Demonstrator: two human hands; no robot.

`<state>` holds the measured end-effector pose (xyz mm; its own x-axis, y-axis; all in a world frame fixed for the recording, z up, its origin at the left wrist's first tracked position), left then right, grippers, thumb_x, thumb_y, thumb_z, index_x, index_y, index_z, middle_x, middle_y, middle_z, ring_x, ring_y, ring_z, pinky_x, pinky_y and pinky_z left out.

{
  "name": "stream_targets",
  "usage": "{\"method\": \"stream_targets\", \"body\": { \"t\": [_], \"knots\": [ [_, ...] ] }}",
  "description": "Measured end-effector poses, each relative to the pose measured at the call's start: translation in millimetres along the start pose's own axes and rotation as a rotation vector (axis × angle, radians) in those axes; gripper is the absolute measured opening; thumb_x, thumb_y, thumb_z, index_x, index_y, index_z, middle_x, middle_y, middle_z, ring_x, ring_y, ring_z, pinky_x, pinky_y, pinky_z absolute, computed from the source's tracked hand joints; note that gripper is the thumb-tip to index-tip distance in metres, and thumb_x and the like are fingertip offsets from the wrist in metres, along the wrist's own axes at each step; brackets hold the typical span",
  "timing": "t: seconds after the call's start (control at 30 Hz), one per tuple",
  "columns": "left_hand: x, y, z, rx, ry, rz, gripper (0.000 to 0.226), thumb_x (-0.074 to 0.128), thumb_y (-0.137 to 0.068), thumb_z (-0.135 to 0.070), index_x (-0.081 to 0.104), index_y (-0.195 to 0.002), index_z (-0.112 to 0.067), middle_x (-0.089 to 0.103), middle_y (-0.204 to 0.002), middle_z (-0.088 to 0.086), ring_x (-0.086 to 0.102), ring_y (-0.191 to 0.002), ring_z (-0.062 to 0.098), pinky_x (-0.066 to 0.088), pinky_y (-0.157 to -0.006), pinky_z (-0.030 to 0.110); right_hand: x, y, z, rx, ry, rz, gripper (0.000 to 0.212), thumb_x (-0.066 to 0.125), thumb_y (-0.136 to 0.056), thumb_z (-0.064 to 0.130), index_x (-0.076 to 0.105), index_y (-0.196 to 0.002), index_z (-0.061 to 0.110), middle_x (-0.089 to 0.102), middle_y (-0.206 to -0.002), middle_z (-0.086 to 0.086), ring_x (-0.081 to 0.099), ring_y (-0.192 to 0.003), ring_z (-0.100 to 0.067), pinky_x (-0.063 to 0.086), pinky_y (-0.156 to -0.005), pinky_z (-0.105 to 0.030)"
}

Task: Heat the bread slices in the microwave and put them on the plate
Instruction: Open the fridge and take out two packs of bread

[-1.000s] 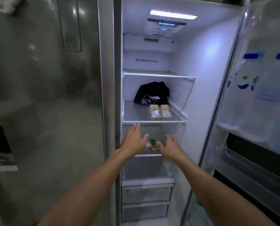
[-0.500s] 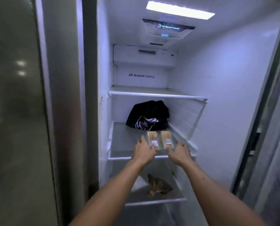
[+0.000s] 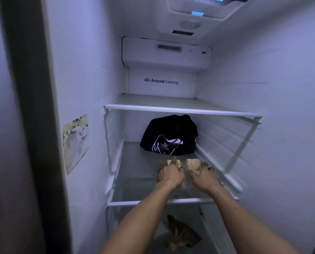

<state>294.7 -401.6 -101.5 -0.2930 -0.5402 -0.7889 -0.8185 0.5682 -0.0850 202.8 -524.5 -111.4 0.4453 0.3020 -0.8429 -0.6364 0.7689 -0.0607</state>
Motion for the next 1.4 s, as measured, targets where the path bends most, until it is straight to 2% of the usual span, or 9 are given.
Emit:
{"method": "stream_targets", "body": {
  "t": [0.2, 0.37, 0.47, 0.6, 0.77, 0.9, 1.13, 1.23, 1.4],
  "knots": [
    [-5.7, -14.1, 2.8, -0.026, -0.038, -0.022, 0.053, 0.047, -0.089, -0.047, 0.035, -0.136, -0.027, 0.055, -0.133, 0.015, 0.051, -0.123, 0.037, 0.045, -0.096, 0.043, -1.4, -10.2, 0.7, 0.024, -0.01, 0.016, 0.072, 0.052, -0.087, 0.057, 0.034, -0.141, 0.013, 0.048, -0.132, -0.019, 0.055, -0.115, -0.039, 0.048, -0.097, -0.047],
    [-7.9, -19.4, 10.4, -0.131, -0.082, 0.012, 0.087, 0.057, -0.081, -0.062, 0.018, -0.148, -0.021, 0.043, -0.145, 0.027, 0.044, -0.133, 0.038, 0.045, -0.098, 0.041, 3.3, -3.3, 1.2, 0.029, 0.086, -0.017, 0.081, 0.062, -0.085, 0.058, 0.023, -0.144, 0.019, 0.045, -0.136, -0.015, 0.053, -0.122, -0.038, 0.044, -0.096, -0.046],
    [-10.0, -12.2, 15.0, -0.178, -0.039, -0.002, 0.099, 0.066, -0.077, -0.059, 0.012, -0.147, -0.014, 0.033, -0.149, 0.033, 0.047, -0.131, 0.039, 0.046, -0.096, 0.04, 3.0, -2.5, -0.3, 0.095, -0.004, -0.01, 0.093, 0.074, -0.078, 0.056, 0.024, -0.146, 0.017, 0.044, -0.139, -0.018, 0.05, -0.126, -0.039, 0.043, -0.101, -0.046],
    [-13.8, -0.2, 20.3, -0.244, -0.006, 0.038, 0.135, 0.076, -0.066, -0.06, -0.014, -0.154, -0.009, 0.041, -0.146, 0.022, 0.046, -0.131, 0.035, 0.047, -0.095, 0.036, -1.2, 4.1, 0.4, 0.157, -0.082, 0.089, 0.101, 0.081, -0.068, 0.055, 0.03, -0.142, 0.008, 0.055, -0.131, -0.014, 0.057, -0.116, -0.032, 0.051, -0.093, -0.038],
    [-23.4, 25.4, 29.3, -0.25, 0.071, 0.018, 0.124, 0.079, -0.061, -0.055, 0.011, -0.153, -0.006, 0.051, -0.14, 0.015, 0.047, -0.131, 0.034, 0.043, -0.103, 0.035, 8.3, 14.5, -16.1, 0.096, -0.232, 0.086, 0.089, 0.08, -0.039, 0.052, 0.055, -0.119, 0.023, 0.07, -0.103, 0.002, 0.068, -0.091, -0.02, 0.059, -0.082, -0.039],
    [-25.6, 53.7, 34.2, -0.201, 0.154, -0.033, 0.109, 0.08, -0.061, -0.052, 0.021, -0.142, -0.011, 0.051, -0.133, 0.019, 0.049, -0.125, 0.034, 0.045, -0.1, 0.034, -0.5, 57.7, -16.9, 0.015, -0.309, -0.013, 0.063, 0.08, -0.045, 0.044, 0.058, -0.102, 0.028, 0.07, -0.094, 0.006, 0.067, -0.086, -0.018, 0.059, -0.079, -0.039],
    [-29.9, 128.0, 35.1, -0.104, 0.234, -0.09, 0.096, 0.08, -0.062, -0.047, 0.029, -0.135, -0.013, 0.048, -0.129, 0.021, 0.053, -0.116, 0.038, 0.048, -0.09, 0.041, -3.1, 131.7, -22.5, 0.001, -0.36, -0.11, 0.07, 0.081, -0.049, 0.046, 0.055, -0.111, 0.027, 0.066, -0.096, 0.007, 0.064, -0.091, -0.019, 0.054, -0.078, -0.036],
    [-28.8, 171.2, 45.4, -0.105, 0.256, -0.053, 0.103, 0.081, -0.058, -0.049, 0.027, -0.138, -0.011, 0.044, -0.134, 0.022, 0.049, -0.119, 0.04, 0.049, -0.095, 0.045, 3.9, 185.5, -33.0, 0.05, -0.388, -0.143, 0.075, 0.08, -0.052, 0.05, 0.05, -0.119, 0.031, 0.065, -0.104, 0.003, 0.062, -0.1, -0.024, 0.052, -0.086, -0.039],
    [-18.0, 249.6, 75.7, -0.151, 0.274, 0.031, 0.111, 0.088, -0.059, -0.042, 0.022, -0.142, -0.006, 0.037, -0.139, 0.029, 0.043, -0.127, 0.044, 0.041, -0.103, 0.044, 13.5, 281.3, -47.8, 0.108, -0.355, -0.148, 0.073, 0.081, -0.065, 0.044, 0.047, -0.127, 0.028, 0.062, -0.105, 0.003, 0.061, -0.098, -0.025, 0.046, -0.079, -0.033]
  ]
}}
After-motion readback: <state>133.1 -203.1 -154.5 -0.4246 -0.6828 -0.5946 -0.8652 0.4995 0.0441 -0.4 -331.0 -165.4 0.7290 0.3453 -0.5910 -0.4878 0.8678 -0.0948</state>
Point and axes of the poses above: each hand's wrist, its own y-axis away from the middle knuckle, its own x-axis out of the palm, z = x × y, the point moved 3 cm from there along -y, towards the middle knuckle
